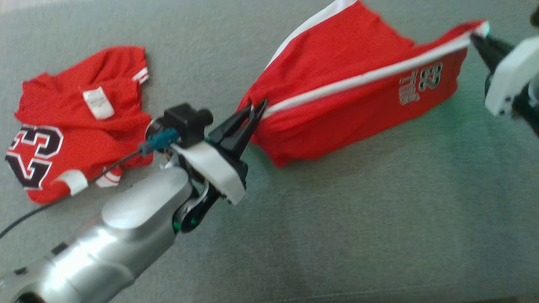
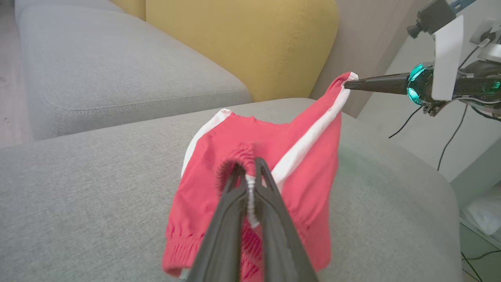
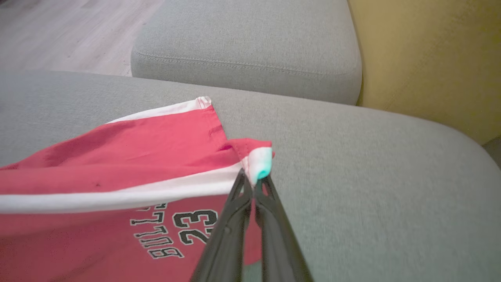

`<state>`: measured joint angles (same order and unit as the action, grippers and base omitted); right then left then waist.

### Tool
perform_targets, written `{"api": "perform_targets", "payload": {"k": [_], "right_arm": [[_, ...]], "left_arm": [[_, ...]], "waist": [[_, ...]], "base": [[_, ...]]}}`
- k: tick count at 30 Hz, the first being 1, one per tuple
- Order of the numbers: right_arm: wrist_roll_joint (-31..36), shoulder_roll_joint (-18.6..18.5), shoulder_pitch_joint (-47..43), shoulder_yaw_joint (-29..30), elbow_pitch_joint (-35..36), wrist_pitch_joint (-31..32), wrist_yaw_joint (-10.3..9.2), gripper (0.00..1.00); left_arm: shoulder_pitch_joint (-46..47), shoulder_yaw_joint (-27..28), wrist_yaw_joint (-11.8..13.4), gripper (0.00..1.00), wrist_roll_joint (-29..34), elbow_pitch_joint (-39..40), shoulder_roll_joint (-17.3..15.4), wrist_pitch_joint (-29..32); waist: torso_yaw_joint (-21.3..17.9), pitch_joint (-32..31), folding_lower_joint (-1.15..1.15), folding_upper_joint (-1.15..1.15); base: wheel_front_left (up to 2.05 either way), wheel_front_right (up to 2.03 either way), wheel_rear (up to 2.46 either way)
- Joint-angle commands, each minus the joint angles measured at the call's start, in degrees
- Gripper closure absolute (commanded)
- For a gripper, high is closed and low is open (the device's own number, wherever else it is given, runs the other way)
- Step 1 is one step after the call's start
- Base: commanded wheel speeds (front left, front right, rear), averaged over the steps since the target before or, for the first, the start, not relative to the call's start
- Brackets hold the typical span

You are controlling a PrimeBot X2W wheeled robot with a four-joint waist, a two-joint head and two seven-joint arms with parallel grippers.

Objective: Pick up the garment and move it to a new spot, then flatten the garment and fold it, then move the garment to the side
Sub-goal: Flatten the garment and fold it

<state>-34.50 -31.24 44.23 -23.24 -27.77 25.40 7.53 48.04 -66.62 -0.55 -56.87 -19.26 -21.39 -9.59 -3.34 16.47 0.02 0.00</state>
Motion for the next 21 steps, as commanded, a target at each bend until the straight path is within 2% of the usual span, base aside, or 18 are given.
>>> {"api": "perform_targets", "payload": {"k": [1,7,21], "right_arm": [[1.4,-0.4,2.7,-0.3,0.5,-1.1,-0.04,1.0],[5.9,0.8,10.6,-3.2,-6.1,-5.1,-0.04,1.0],[8.8,3.0,22.9,-7.9,-21.3,-12.0,-0.04,1.0]], "left_arm": [[3.1,2.7,-0.2,1.0,0.5,0.5,-0.5,-0.1],[5.8,3.2,-1.5,1.0,0.9,-2.2,2.6,-1.4],[10.1,4.2,-3.5,1.0,2.2,-8.4,9.8,-4.1]], "waist": [[2.5,3.0,-0.02,0.0],[6.0,7.0,-0.02,0.0],[11.0,12.3,-0.02,0.0]], "base": [[0.0,0.0,0.0],[0.0,0.0,0.0],[0.0,0.0,0.0]]}}
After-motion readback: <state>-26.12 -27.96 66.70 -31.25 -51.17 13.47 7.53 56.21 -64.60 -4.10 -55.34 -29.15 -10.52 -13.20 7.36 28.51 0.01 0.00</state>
